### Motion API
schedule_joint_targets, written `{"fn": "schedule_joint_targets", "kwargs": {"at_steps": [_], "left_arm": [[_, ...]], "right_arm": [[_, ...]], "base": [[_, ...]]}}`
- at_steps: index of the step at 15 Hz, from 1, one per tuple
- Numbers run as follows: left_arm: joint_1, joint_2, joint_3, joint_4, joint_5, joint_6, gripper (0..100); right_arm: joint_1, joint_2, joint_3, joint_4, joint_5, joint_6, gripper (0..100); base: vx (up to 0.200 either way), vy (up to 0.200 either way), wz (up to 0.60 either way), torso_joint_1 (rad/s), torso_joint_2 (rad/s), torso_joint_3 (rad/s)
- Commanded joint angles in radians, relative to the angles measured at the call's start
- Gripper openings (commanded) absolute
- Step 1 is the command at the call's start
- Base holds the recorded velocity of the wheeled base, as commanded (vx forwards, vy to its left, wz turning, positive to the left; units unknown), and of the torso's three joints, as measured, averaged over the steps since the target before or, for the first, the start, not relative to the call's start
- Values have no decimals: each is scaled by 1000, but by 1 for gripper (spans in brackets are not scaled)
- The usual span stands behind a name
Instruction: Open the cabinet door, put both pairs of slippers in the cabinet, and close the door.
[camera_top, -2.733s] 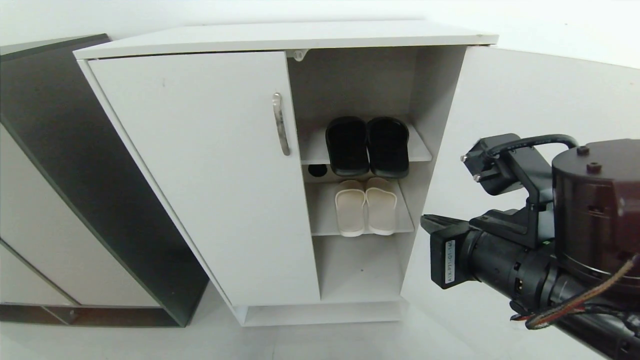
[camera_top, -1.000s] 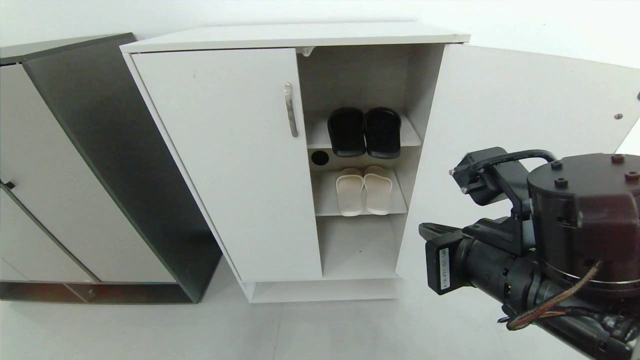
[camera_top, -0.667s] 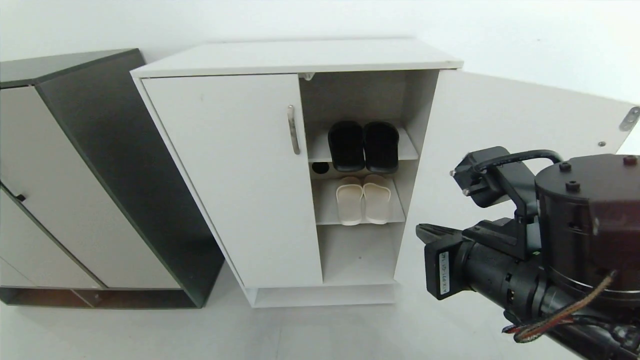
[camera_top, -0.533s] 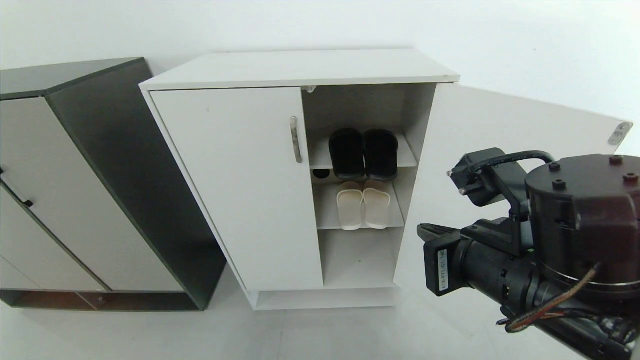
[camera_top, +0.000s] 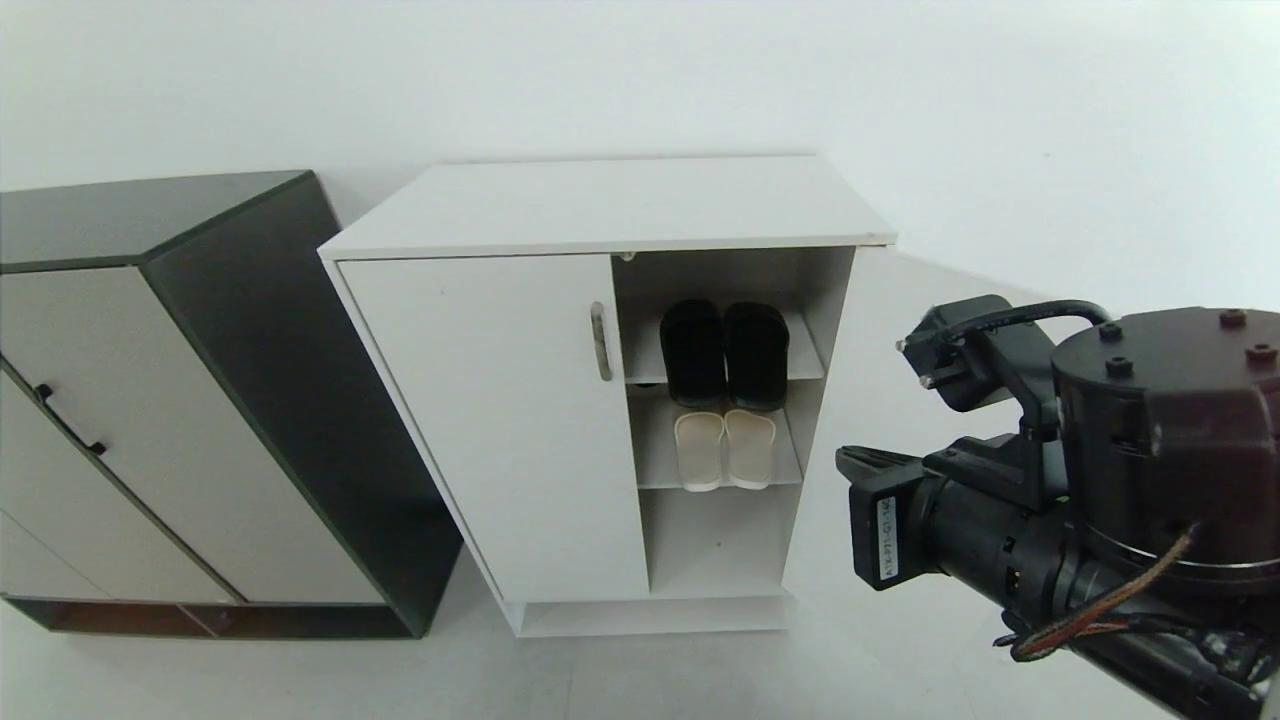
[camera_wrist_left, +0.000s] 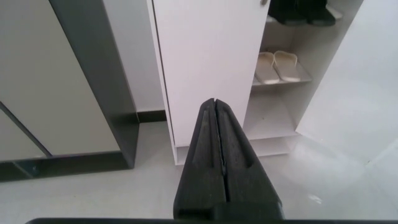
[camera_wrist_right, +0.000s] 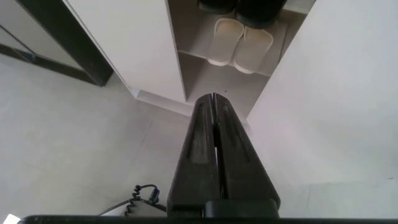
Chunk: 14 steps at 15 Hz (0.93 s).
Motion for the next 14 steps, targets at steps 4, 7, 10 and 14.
{"fn": "schedule_joint_targets", "kwargs": {"at_steps": [4, 7, 10, 14], "left_arm": [[0, 0, 0, 0, -1, -1, 0], [0, 0, 0, 0, -1, -1, 0], [0, 0, 0, 0, 0, 0, 0], [0, 0, 0, 0, -1, 0, 0]], "right_arm": [[1, 2, 1, -2, 1, 0, 0], [1, 4, 1, 0, 1, 0, 0], [1, 4, 3, 0, 1, 0, 0], [-1, 5, 4, 0, 1, 0, 0]], "base": [[0, 0, 0, 181, -494, -312], [0, 0, 0, 203, -509, -316], [0, 0, 0, 224, -528, -313], [0, 0, 0, 228, -536, -306]]}}
